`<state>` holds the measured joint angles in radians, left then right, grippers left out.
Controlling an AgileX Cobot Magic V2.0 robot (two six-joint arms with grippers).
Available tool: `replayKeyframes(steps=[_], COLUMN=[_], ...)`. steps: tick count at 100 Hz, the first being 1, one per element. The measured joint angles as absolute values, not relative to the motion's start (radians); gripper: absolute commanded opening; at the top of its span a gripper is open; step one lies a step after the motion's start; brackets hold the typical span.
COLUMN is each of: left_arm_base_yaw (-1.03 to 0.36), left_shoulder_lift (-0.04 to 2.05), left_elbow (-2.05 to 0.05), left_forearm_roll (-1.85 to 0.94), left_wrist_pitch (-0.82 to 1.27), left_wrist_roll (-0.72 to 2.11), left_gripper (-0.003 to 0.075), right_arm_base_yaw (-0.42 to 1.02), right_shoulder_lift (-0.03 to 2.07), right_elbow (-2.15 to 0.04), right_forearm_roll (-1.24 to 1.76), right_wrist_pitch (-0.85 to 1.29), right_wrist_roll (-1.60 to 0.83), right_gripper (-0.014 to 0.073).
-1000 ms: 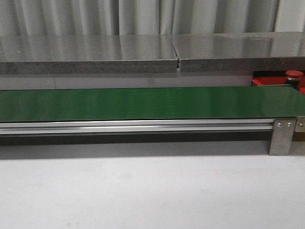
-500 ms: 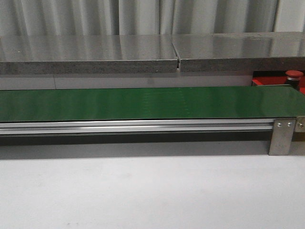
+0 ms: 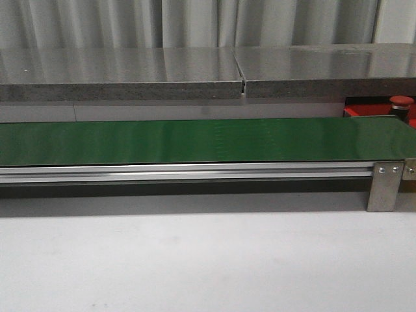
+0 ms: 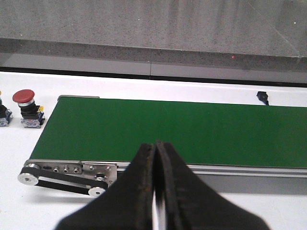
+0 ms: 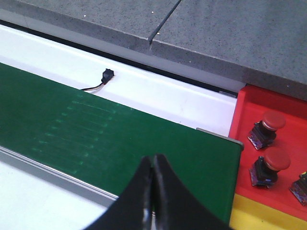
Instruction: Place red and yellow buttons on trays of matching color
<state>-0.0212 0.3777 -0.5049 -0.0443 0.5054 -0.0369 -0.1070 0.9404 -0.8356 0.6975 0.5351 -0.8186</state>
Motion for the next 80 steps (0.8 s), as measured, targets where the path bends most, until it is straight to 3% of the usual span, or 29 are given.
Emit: replayKeyframes(steps=[49, 58, 71, 80], left_arm_base_yaw=[-0.021, -0.021, -0.021, -0.021], left_shoulder_lift=[0.378, 0.378, 0.378, 0.378], left_elbow=[-0.505, -0.505, -0.505, -0.505], left_forearm_roll=[-0.044, -0.044, -0.044, -0.044], left_wrist_pitch=[0.505, 0.505, 0.505, 0.505], left_wrist_roll=[-0.037, -0.037, -0.037, -0.037], left_gripper=[-0.0001, 0.0104, 0.04, 0.053], right_arm_base_yaw=[-0.107, -0.107, -0.107, -0.107], right_shoulder_lift=[0.94, 0.94, 0.94, 0.94], right_elbow=[-0.836, -0.836, -0.836, -0.836], right_forearm_roll=[0.695, 0.695, 0.695, 0.695], right_wrist_pitch=[0.535, 0.535, 0.535, 0.535], right_wrist_roll=[-0.82, -0.82, -0.82, -0.82], right_gripper=[-0.0068, -0.0068, -0.0068, -0.0068])
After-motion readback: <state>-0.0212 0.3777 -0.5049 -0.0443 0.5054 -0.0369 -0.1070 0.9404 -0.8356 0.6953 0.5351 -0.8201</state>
